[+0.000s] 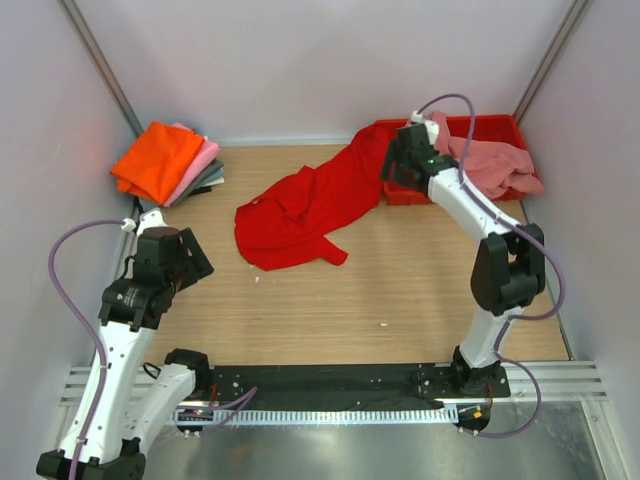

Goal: Fold and stack the t-shirts
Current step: Move the tshirt to the center of the board

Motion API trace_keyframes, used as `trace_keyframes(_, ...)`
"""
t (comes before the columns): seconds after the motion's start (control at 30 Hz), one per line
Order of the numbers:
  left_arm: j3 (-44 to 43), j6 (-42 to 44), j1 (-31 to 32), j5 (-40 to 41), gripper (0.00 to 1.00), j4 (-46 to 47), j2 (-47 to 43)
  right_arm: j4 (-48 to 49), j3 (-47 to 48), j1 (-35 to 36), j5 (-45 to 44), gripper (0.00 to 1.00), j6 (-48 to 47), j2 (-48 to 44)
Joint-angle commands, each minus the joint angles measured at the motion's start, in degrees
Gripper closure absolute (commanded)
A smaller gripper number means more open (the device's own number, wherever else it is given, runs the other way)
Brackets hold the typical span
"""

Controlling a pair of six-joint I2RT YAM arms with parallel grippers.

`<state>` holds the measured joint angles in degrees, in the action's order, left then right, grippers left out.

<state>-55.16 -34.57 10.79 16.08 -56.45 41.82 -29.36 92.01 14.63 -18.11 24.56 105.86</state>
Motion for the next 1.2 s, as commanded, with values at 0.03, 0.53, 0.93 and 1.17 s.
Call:
trace_keyframes(0.03, -0.9, -0.3, -0.4, 0.4, 0.29, 0.9, -0.3, 7.9, -13.7, 6.5, 9.8, 0.27, 5.1, -9.3)
trace_keyframes(0.53, -0.7, -0.2, -0.5, -0.1, 0.29, 1.3, -1.7, 15.0, -24.7, 19.6, 19.3, 0.30, 11.7, -1.5)
trace_keyframes(0.93, -0.7, -0.2, -0.5, 0.2, 0.29, 1.3, -3.1, 15.7, -21.3, 22.4, 21.3, 0.95, 12.7, 2.4)
trace_keyframes(1.17, -0.7, -0.3, -0.9, 0.4, 0.29, 1.2, -2.9, 11.2, -5.4, 31.4, 19.8, 0.99, 14.8, -6.9)
